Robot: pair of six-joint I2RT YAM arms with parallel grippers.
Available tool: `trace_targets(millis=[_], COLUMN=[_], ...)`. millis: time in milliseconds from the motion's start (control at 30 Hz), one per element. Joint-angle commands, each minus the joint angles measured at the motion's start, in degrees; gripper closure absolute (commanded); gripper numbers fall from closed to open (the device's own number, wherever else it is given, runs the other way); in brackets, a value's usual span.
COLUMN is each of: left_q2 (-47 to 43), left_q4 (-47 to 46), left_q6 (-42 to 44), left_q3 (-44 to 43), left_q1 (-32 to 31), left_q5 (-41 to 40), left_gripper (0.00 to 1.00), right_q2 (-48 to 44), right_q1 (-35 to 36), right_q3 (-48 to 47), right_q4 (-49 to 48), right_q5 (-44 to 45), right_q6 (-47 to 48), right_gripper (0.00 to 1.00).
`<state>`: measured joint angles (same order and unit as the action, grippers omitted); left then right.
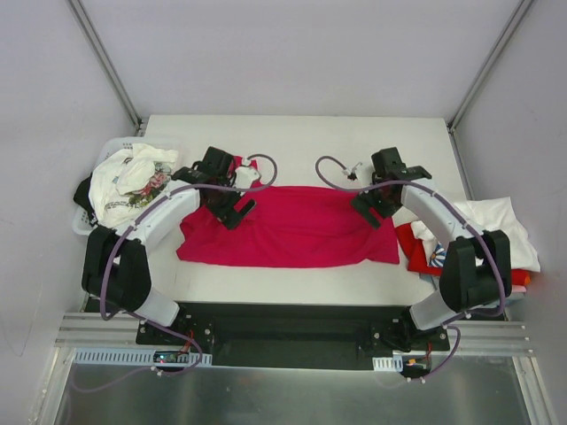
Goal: Fold and stack the t-shirts
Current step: Fold the flattened tshirt in 1/3 of the way, then grap the side of the flattened tshirt furthest away from the robot with both arms
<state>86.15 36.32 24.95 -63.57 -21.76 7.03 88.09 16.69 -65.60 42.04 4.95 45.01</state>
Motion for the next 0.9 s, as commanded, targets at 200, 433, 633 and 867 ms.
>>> trace_targets(millis=[200,433,633,867], left_q2=[17.1,32.83,37.86,40.76], left_q4=[-2.74,-2.74,-2.74,-2.65], left_q6=[8.18,11.61,13.02,13.99], left_q3=[-24.98,-40.56,-47.08,-50.86], left_q1=[3.73,6.9,8.22,8.84], left_q5=[-2.45,-2.55,-2.89,-2.63], left_gripper=[0.01,0.01,0.01,0.01], right_q2=[13.65,23.16,26.77,31.43], right_q1=[-1.13,-2.8,-4.47,-5.52], right_q3=[-15.16,-23.25,-27.99,-32.22], right_q4=[-5.57,-6.97,-6.36,-4.07], right_q5=[3.84,1.9,0.41,-2.22], right_q6=[2.1,1.83,2.44,3.15], right_gripper=[0.03,0.03,0.03,0.02])
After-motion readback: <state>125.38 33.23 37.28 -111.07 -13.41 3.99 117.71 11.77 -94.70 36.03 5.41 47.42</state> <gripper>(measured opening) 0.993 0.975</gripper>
